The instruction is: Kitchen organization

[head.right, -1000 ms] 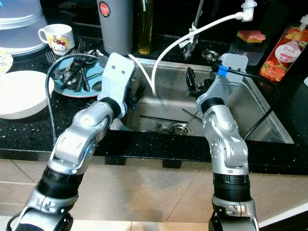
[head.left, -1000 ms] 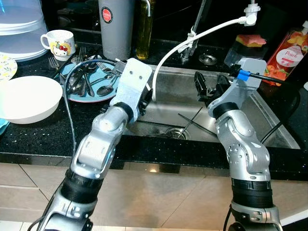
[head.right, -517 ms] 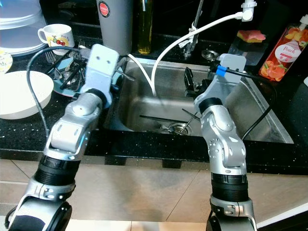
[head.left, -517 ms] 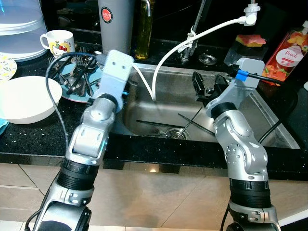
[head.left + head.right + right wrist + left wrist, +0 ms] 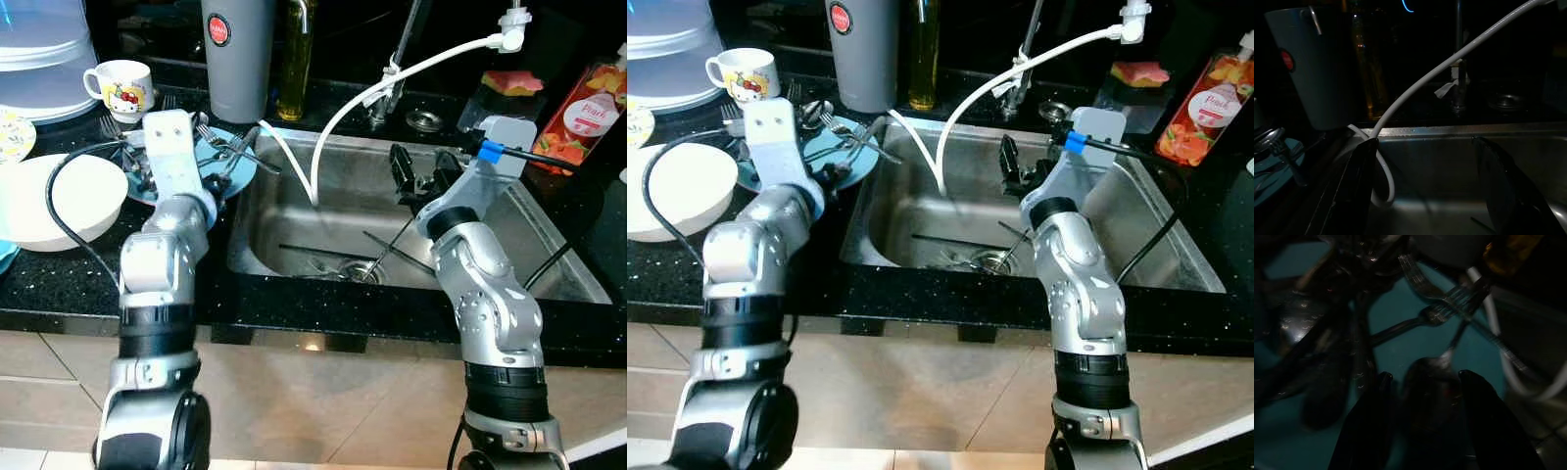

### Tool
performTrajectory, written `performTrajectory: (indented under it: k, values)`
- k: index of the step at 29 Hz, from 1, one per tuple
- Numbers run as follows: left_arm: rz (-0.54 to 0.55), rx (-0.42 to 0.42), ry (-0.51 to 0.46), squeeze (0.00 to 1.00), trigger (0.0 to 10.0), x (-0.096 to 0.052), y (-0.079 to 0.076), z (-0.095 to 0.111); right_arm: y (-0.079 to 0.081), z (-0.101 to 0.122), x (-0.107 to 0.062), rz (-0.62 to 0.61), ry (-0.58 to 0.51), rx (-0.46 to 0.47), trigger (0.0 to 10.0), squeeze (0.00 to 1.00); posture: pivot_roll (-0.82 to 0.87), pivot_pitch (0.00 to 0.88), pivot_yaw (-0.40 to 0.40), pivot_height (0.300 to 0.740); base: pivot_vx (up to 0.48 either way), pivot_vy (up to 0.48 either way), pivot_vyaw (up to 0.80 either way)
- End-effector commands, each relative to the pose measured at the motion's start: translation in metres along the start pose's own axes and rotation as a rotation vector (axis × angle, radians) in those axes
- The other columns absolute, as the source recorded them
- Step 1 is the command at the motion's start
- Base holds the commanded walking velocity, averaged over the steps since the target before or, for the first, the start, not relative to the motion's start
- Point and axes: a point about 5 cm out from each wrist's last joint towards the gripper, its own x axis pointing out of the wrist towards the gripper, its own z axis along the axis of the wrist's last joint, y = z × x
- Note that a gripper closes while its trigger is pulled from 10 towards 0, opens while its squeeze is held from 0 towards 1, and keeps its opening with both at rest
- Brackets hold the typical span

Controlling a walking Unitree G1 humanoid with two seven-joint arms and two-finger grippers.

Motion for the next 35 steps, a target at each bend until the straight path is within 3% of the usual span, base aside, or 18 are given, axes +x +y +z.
performTrajectory:
  k: [1, 3, 5, 15, 20, 25, 26, 27, 28, 35]
  values:
    - [-0.023, -0.046, 0.038, 0.0, 10.0, 0.002, -0.005, -0.006, -0.002, 0.0, 0.001, -0.014, 0.0, -0.008, 10.0, 0.0, 0.21, 0.044, -0.088, 0.74, 0.0, 0.0, 0.0]
    - [-0.026, -0.129, 0.042, 0.0, 10.0, 0.006, -0.005, -0.001, -0.002, 0.001, 0.001, -0.014, -0.001, -0.008, 10.0, 0.0, 0.2, 0.046, -0.087, 0.74, 0.0, 0.0, 0.0]
    - [-0.021, -0.162, 0.051, 0.0, 10.0, 0.008, -0.004, 0.0, -0.002, 0.001, 0.001, -0.015, -0.002, -0.007, 10.0, 0.0, 0.2, 0.046, -0.087, 0.74, 0.0, 0.0, 0.0]
    - [0.056, -0.243, 0.098, 0.0, 10.0, 0.019, 0.002, 0.01, -0.001, 0.001, 0.001, -0.017, -0.004, -0.003, 10.0, 0.0, 0.21, 0.047, -0.079, 0.74, 0.0, 0.0, 0.0]
    - [0.063, -0.294, 0.153, 0.0, 10.0, 0.023, 0.0, 0.007, -0.002, 0.001, 0.001, -0.02, -0.004, -0.003, 10.0, 0.0, 0.21, 0.047, -0.078, 0.74, 0.0, 0.0, 0.0]
    - [0.055, -0.424, 0.25, 0.0, 10.0, 0.026, -0.003, -0.002, -0.002, 0.001, 0.001, -0.023, -0.006, -0.003, 10.0, 0.0, 0.2, 0.042, -0.074, 0.74, 0.0, 0.0, 0.0]
    - [0.05, -0.441, 0.264, 0.0, 3.5, 0.027, -0.003, -0.004, -0.002, 0.001, 0.001, -0.022, -0.007, -0.003, 10.0, 0.0, 0.2, 0.042, -0.074, 0.74, 0.0, 0.0, 0.0]
    - [0.048, -0.452, 0.273, 0.0, 3.5, 0.027, -0.003, -0.005, -0.002, 0.001, 0.001, -0.022, -0.007, -0.003, 10.0, 0.0, 0.2, 0.042, -0.074, 0.74, 0.0, 0.0, 0.0]
    - [0.043, -0.473, 0.288, 0.0, 0.0, 0.028, -0.003, -0.006, -0.002, 0.001, 0.001, -0.022, -0.008, -0.004, 10.0, 0.0, 0.2, 0.042, -0.074, 0.74, 0.0, 0.0, 0.0]
    - [0.041, -0.516, 0.32, 0.0, 0.0, 0.029, -0.001, -0.008, -0.002, 0.002, 0.001, -0.022, -0.011, -0.002, 10.0, 0.0, 0.21, 0.032, -0.074, 0.74, 0.0, 0.0, 0.0]
